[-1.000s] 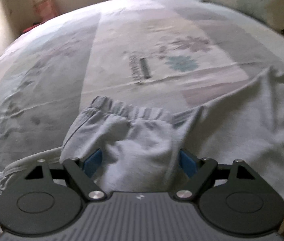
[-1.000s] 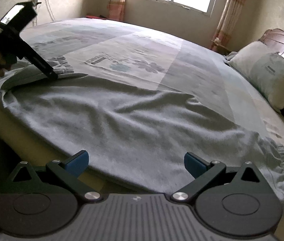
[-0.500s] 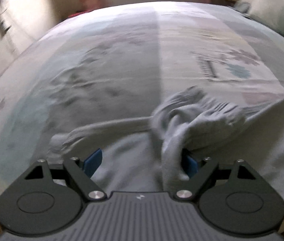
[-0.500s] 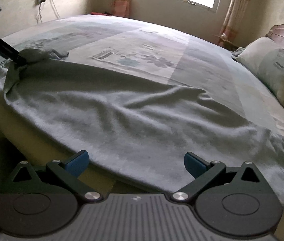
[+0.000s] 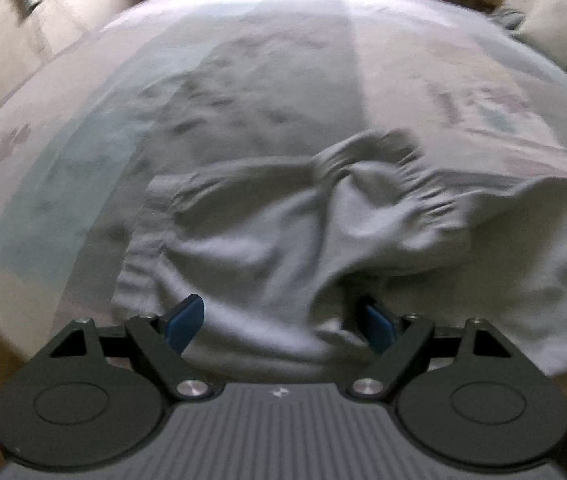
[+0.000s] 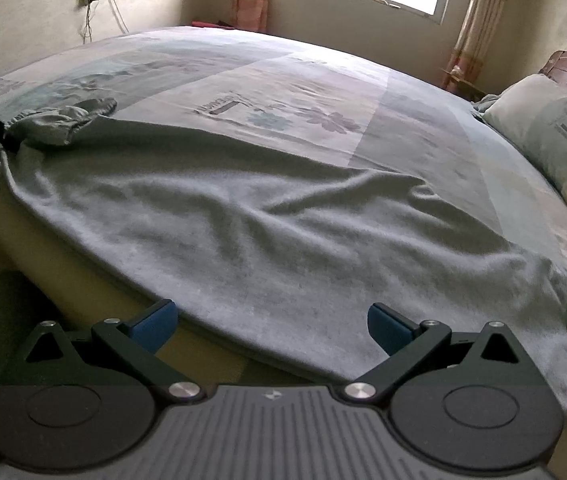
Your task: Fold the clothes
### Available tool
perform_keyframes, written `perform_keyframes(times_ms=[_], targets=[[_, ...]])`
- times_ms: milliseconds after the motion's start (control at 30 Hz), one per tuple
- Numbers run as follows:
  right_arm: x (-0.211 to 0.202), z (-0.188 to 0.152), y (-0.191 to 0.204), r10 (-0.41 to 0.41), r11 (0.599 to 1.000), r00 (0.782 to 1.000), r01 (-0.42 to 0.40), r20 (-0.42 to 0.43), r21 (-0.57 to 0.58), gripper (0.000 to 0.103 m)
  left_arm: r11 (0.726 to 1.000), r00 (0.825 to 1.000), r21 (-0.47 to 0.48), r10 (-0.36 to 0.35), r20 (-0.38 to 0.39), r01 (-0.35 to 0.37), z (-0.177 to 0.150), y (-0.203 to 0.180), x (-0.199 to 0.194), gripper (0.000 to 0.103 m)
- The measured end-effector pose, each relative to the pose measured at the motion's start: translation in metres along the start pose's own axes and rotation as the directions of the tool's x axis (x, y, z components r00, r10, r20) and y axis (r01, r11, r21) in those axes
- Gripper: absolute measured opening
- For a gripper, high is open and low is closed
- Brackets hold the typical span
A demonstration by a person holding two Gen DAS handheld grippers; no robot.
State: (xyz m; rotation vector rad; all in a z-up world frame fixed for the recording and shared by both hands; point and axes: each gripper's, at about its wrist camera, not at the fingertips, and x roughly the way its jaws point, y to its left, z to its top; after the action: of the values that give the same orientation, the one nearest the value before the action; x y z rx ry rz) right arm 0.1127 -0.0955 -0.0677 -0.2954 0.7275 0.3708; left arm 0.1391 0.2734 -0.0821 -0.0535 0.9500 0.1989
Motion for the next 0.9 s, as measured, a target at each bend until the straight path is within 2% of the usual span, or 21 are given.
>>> perform_keyframes(times_ms=[133, 233, 333, 433, 667, 767, 833, 900], targets=[[0.0, 0.001, 0.001, 0.002, 1.0, 1.0, -0.002, -0.002, 0.004, 0.103, 0.993, 0.998, 0.1, -0.066, 0.022, 0.063, 0.012, -0.028, 0.006, 0.084], [-0.003, 0.001, 0.002, -0.004, 1.0, 1.0, 0.004, 0.004, -0.005, 0.103, 0.989, 0.998, 0.138, -0.055, 0.019, 0.052, 0.017, -0.043, 0.023, 0.084], [-0.006, 0.002, 0.001, -0.015, 1.0, 1.0, 0.015, 0.008, -0.004, 0.103, 0.996, 0.999, 0.092, -0.01, 0.036, 0.006, 0.018, -0.038, 0.029, 0.084], [-0.006, 0.001, -0.004, -0.02, 1.0, 1.0, 0.02, 0.003, 0.01, 0.103, 1.0, 0.999, 0.015, -0.006, 0.043, 0.006, 0.015, -0.018, 0.024, 0.084], [0.002, 0.002, -0.001, 0.004, 1.0, 1.0, -0.004, -0.012, 0.008, 0.103, 0.993, 0.994, -0.054, 0.107, 0.011, -0.107, -0.008, 0.032, 0.011, 0.084], [0.003, 0.003, 0.003, 0.01, 1.0, 1.0, -0.011, -0.012, -0.007, 0.103, 0.993, 0.997, -0.098, 0.07, 0.017, -0.068, -0.013, 0.043, 0.003, 0.084], [0.003, 0.003, 0.005, 0.01, 1.0, 1.0, -0.01, -0.011, -0.011, 0.103, 0.995, 0.998, -0.095, 0.044, 0.041, -0.04, -0.013, 0.042, -0.005, 0.084], [0.002, 0.004, 0.005, 0.008, 1.0, 1.0, -0.008, -0.01, -0.012, 0.103, 0.999, 0.997, -0.045, 0.008, 0.078, -0.004, -0.006, 0.03, -0.013, 0.084]])
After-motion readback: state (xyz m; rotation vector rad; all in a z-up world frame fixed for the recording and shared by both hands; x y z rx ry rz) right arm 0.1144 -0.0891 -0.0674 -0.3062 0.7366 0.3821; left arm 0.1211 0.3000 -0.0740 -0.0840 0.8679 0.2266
